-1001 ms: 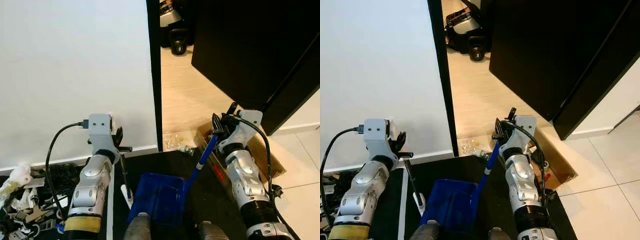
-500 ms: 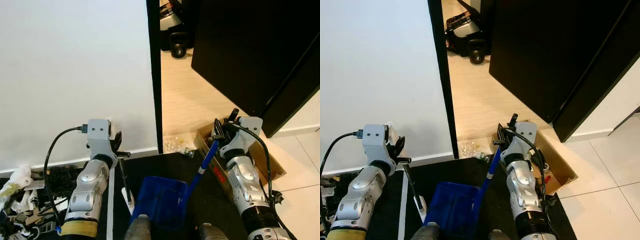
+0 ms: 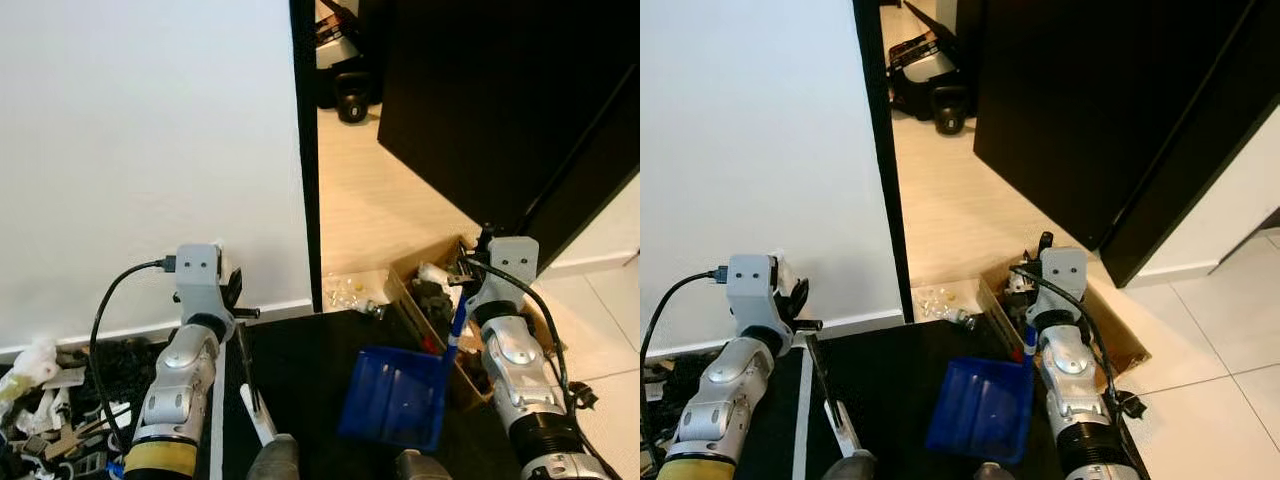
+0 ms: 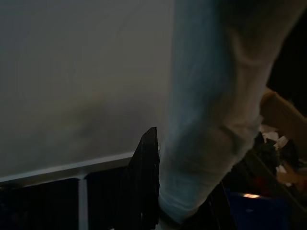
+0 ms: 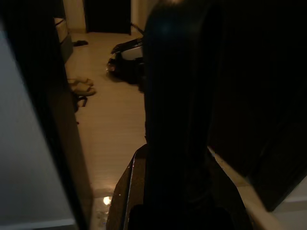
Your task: Sweep floor
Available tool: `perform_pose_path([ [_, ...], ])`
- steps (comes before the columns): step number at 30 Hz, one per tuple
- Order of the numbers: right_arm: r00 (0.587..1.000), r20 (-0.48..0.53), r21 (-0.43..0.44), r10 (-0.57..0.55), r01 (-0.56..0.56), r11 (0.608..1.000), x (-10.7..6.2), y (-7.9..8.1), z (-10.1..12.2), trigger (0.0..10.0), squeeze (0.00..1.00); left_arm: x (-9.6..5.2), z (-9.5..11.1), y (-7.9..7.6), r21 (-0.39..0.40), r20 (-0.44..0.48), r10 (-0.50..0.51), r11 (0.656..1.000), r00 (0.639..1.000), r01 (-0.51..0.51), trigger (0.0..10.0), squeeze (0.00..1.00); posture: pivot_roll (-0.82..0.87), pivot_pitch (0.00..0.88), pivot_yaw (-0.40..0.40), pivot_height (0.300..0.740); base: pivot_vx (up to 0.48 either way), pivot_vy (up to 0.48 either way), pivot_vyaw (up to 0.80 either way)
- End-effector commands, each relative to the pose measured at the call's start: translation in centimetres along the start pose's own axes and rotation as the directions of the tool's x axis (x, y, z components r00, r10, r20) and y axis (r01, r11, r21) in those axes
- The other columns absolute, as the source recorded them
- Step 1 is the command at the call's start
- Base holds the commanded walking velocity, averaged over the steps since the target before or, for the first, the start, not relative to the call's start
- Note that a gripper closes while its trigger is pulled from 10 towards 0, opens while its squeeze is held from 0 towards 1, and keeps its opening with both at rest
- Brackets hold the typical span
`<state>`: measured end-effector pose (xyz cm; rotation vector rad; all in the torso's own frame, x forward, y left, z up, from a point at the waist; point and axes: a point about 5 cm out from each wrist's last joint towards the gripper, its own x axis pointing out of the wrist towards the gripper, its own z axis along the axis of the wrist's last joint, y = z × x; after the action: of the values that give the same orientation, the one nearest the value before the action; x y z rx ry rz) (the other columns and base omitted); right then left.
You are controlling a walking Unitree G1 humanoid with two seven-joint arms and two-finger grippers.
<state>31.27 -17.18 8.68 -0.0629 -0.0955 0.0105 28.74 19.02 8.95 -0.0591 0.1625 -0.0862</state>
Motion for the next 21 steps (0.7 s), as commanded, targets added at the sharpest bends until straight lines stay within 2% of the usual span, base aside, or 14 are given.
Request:
perform_pose_path([
  [1,1.0,0.025,0.012,-0.014,0.014,1.0,0.38,-0.17,0.49,10.0,0.0,0.17,0.66,-0.19,-0.001,0.029,-0.003,1.0,1.0,0.003,10.0,0.0,0.15,0.076,0.019,0.74,0.0,0.0,0.0],
  [5,0.999,0.036,0.007,-0.01,0.01,1.0,0.8,0.04,0.78,10.0,0.0,0.46,1.32,-0.15,-0.007,0.048,-0.004,1.0,0.999,0.005,10.0,0.0,0.15,0.075,0.015,0.74,0.0,0.0,0.0],
  [21,0.999,0.04,0.032,0.014,-0.015,0.999,1.16,0.82,0.82,10.0,0.0,0.54,1.46,-0.54,-0.01,0.071,-0.008,1.0,0.997,0.008,10.0,0.0,0.15,0.074,0.004,0.74,0.0,0.0,0.0],
])
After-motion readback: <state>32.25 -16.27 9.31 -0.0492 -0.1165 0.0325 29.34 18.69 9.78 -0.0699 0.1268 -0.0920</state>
